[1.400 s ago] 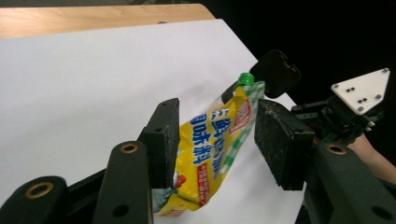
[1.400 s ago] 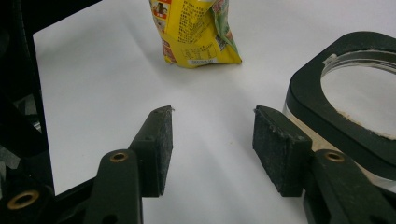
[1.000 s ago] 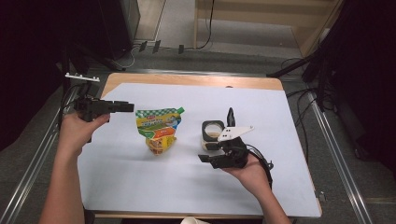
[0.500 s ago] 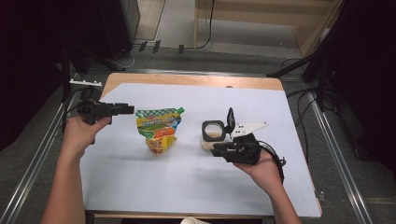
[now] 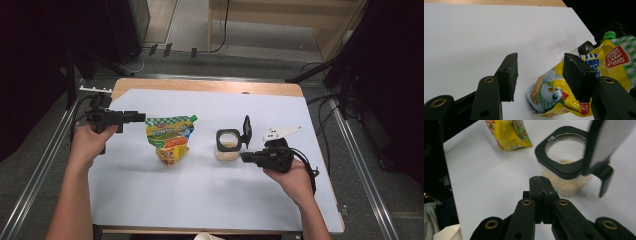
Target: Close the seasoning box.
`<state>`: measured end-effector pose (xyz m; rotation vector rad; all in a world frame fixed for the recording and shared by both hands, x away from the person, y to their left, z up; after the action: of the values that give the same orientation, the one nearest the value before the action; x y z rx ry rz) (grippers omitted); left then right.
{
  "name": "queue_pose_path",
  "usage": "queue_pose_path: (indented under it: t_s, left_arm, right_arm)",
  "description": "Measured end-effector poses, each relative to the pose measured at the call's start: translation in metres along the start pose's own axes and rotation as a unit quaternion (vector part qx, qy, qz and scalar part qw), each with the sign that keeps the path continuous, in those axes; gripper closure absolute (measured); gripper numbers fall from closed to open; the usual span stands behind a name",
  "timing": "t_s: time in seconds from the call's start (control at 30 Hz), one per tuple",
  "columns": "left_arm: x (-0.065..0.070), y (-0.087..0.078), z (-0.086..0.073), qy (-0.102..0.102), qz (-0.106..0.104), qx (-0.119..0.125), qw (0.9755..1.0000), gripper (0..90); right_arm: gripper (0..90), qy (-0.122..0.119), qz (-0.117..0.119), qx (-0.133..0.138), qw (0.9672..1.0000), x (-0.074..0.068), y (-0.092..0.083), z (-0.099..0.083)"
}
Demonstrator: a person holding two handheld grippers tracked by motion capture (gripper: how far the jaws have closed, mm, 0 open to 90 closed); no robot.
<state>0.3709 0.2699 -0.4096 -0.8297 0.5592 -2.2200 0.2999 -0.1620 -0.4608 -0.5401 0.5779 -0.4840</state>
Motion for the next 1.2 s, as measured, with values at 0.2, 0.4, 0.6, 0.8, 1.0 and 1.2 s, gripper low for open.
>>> queue_pose_path:
  t_s: [0.2, 0.4, 0.6, 0.8, 1.0, 1.2]
  left_arm:
    - [0.001, 0.003, 0.001, 0.007, -0.006, 0.001, 1.0000, 45.9]
    - [0.001, 0.007, -0.001, 0.011, 0.000, -0.008, 0.9999, 45.6]
    - [0.001, 0.010, -0.002, 0.011, 0.000, -0.010, 0.9999, 45.0]
    - [0.001, 0.009, -0.002, 0.014, 0.002, -0.011, 0.9998, 43.8]
    - [0.000, 0.008, -0.002, 0.011, 0.008, -0.008, 0.9999, 43.7]
    - [0.002, 0.009, -0.002, 0.012, 0.008, -0.009, 0.9999, 43.7]
  right_arm:
    - [90.0, 0.019, -0.021, 0.015, 0.9995, 0.013, -0.010, -0.003]
    - [90.0, 0.034, -0.044, 0.044, 0.9974, 0.023, -0.016, 0.000]
    - [90.0, 0.053, -0.057, 0.066, 0.9948, 0.035, -0.017, 0.004]
    - [90.0, 0.048, -0.062, 0.065, 0.9948, 0.036, -0.009, 0.010]
    - [90.0, 0.050, -0.076, 0.069, 0.9934, 0.034, -0.004, 0.014]
    - [90.0, 0.047, -0.085, 0.083, 0.9918, 0.029, -0.004, 0.017]
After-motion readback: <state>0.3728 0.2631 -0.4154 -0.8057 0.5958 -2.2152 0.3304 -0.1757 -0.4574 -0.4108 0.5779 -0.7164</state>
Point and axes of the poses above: each handheld gripper's, and its own axes: y roughly forward along the jaws, z roughly out of its top, x roughly to its right, the point moved 4 cm from there along y, roughly forward along the jaws, and after that the axes turned 5 degrees about y, right-handed, at the moved point
